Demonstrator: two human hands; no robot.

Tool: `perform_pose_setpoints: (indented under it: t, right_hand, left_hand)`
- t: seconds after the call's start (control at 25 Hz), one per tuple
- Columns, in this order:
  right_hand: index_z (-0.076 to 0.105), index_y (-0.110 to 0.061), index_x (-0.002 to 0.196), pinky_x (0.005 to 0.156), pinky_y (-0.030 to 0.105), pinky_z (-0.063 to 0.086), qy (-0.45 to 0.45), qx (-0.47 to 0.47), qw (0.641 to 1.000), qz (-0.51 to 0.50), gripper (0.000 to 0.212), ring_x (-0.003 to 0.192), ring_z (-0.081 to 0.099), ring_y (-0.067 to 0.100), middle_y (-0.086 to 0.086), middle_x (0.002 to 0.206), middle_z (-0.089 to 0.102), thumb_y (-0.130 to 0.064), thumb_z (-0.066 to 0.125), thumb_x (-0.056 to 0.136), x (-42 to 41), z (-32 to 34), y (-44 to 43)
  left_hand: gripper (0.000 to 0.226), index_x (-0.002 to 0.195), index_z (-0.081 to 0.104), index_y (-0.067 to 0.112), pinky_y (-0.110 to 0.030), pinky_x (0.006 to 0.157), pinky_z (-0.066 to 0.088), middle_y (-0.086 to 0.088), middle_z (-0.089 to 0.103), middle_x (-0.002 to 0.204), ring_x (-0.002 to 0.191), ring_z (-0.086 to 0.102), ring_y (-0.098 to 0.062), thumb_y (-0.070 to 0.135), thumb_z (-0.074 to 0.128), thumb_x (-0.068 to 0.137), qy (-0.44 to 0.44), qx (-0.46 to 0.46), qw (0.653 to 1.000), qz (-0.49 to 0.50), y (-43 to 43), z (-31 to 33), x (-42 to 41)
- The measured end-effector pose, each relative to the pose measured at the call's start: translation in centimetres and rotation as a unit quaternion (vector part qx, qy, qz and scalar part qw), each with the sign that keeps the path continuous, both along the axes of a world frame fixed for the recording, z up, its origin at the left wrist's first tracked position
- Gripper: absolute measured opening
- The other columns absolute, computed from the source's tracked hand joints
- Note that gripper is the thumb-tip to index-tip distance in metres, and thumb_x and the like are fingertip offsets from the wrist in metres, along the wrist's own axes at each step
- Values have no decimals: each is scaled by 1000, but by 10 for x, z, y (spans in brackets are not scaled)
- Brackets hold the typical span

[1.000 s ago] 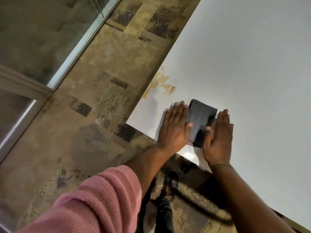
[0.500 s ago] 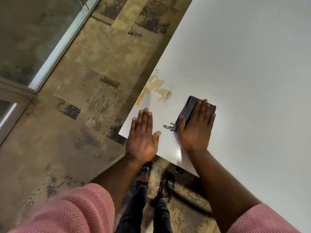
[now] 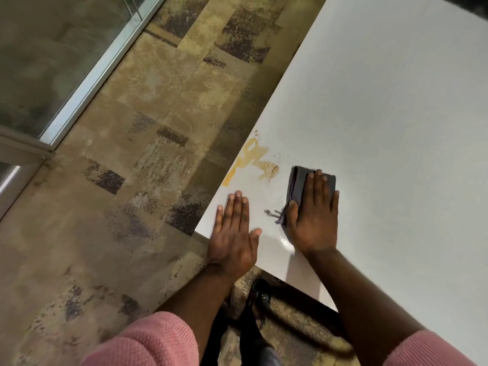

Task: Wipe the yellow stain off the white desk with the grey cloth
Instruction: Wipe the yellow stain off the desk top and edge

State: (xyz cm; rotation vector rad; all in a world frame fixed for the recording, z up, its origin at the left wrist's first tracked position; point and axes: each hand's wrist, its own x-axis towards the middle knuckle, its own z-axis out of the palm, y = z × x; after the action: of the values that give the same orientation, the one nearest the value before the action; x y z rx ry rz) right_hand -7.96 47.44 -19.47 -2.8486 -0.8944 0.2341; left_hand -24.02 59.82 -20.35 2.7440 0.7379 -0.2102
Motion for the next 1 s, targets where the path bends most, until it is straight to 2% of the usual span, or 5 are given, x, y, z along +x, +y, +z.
perform_pose_setpoints:
  t: [0.2, 0.36, 0.56, 0.72, 1.0]
  right_hand:
    - [13, -7, 165, 129, 55, 10, 7, 9, 999, 31, 74, 161, 8, 31, 15, 173, 13, -44, 33, 104, 22, 0, 61]
    - [13, -7, 165, 128, 55, 14, 25, -4, 997, 74, 73, 161, 5, 27, 13, 173, 10, -39, 35, 103, -16, 4, 7]
    - [22, -2, 163, 124, 60, 20, 35, -21, 999, -17, 73, 160, 10, 30, 12, 172, 10, -39, 31, 101, -22, 9, -97]
    - [21, 0, 162, 126, 59, 16, 27, 6, 998, -55, 75, 159, 14, 32, 18, 171, 19, -39, 32, 98, 46, 5, -25]
    - [20, -5, 164, 127, 56, 14, 30, 16, 982, 185, 75, 161, 8, 27, 13, 173, 14, -37, 43, 100, -6, 2, 19]
  left_hand:
    - [74, 161, 9, 2, -51, 128, 10, -15, 3, 171, 159, -3, -27, 47, 30, 106, -9, -2, 1000, 2, 0, -3, 1]
    - [75, 161, 10, 1, -51, 128, 10, -16, 4, 171, 159, -2, -29, 47, 31, 105, -14, 4, 1000, 0, -2, -2, -1]
    - [75, 160, 13, 0, -51, 127, 13, -16, 7, 171, 159, 2, -30, 46, 34, 104, 0, 11, 1000, 3, -1, 0, 1]
    - [74, 160, 13, 1, -50, 128, 10, -15, 7, 171, 159, 2, -29, 46, 32, 105, 4, 8, 1000, 4, 0, 1, 1]
    - [74, 161, 11, 2, -52, 127, 15, -15, 7, 171, 159, 3, -30, 47, 27, 104, 7, 3, 1000, 4, 0, 5, 2]
